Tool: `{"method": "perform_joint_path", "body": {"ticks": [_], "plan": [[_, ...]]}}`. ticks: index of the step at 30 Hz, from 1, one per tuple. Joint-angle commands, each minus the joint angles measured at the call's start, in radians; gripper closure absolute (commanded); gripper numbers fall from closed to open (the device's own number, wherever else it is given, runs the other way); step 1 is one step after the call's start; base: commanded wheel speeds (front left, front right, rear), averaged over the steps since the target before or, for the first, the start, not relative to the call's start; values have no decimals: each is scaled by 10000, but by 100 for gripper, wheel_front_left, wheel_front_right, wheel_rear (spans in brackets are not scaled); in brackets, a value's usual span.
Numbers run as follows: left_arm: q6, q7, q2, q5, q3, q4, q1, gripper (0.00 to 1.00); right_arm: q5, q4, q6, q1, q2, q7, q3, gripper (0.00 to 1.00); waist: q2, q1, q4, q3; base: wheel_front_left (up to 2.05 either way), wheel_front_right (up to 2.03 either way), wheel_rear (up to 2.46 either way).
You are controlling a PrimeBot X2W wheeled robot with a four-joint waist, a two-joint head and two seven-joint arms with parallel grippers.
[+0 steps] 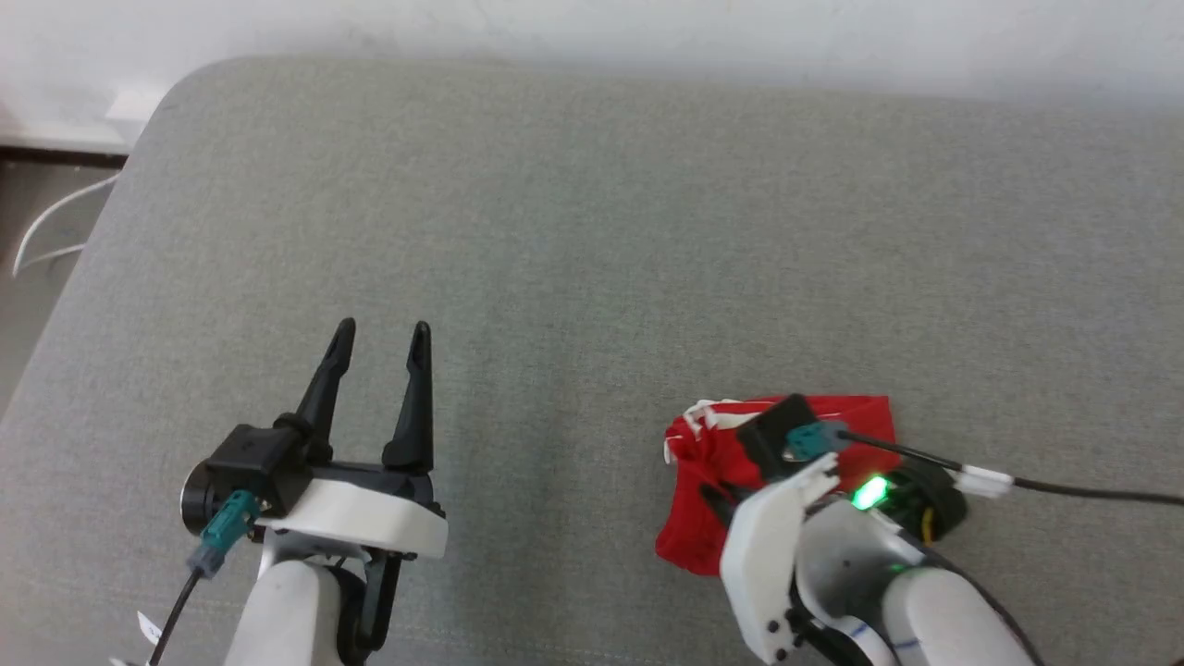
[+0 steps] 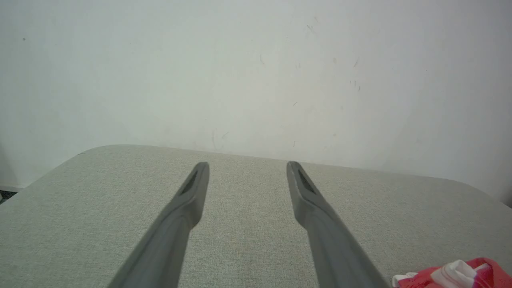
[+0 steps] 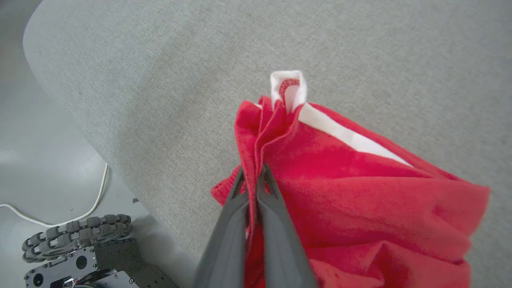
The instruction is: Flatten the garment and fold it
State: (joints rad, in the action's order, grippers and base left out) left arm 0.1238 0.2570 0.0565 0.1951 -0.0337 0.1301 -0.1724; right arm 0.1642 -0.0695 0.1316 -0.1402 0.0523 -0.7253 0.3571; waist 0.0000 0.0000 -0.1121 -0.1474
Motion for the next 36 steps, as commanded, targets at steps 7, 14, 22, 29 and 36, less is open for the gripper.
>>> {"method": "perform_joint_path", "body": {"ticks": [7,14,22,29,36], "plan": [[67,47,-49,153,-83,27,-233,0,912,1377,-9,-823,-19,884,500,0,0,0,-318,-317,0,0,0],[68,47,-56,166,-31,-26,-152,0,2212,538,-9,-797,-19,2995,-56,0,0,0,-132,-179,0,0,0],[68,47,-59,117,-3,-203,-16,0,2279,-327,-9,488,-20,6316,-2535,0,0,0,289,83,0,0,0],[68,47,-60,63,65,-346,10,0,2621,854,-9,1378,-20,6672,-3733,0,0,0,550,49,0,0,0],[68,47,-61,82,-14,-372,-30,0,3144,2457,-9,1259,-20,5760,-3405,0,0,0,504,-103,0,0,0]]}}
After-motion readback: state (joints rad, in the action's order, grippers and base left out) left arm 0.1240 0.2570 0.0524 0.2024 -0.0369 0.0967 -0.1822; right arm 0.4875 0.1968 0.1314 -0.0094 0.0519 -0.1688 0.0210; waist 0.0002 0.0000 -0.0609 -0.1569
